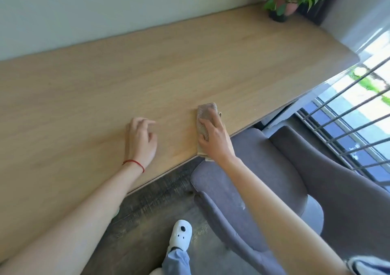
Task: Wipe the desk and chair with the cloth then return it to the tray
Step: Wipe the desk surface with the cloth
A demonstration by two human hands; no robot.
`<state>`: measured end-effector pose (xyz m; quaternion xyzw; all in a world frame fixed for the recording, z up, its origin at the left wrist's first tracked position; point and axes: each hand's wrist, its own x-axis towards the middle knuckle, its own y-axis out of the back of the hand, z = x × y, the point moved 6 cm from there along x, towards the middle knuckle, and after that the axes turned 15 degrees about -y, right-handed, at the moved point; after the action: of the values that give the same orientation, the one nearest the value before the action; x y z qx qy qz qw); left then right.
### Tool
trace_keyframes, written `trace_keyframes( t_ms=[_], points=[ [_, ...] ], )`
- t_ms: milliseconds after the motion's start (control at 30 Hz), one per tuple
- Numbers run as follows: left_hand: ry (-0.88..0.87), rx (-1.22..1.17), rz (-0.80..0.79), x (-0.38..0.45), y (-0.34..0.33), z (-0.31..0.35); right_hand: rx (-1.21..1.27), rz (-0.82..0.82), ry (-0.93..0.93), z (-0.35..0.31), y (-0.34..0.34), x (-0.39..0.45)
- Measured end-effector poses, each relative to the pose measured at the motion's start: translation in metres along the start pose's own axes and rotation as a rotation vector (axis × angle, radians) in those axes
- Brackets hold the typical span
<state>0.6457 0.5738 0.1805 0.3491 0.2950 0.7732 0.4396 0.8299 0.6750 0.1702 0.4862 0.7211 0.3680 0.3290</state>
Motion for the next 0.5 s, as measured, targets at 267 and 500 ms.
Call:
trace_keyframes(
  t_ms=[267,500],
  points=[
    [-0.089,-0.352,-0.162,-0.071,-0.052,0.077,0.519,-0.032,-0.418,0.039,0.068,-0.021],
    [0.159,-0.283,-0.42,-0.133,-0.158,0.082,1.429,-0.453,-0.669,0.13,0.06,-0.071]
  ],
)
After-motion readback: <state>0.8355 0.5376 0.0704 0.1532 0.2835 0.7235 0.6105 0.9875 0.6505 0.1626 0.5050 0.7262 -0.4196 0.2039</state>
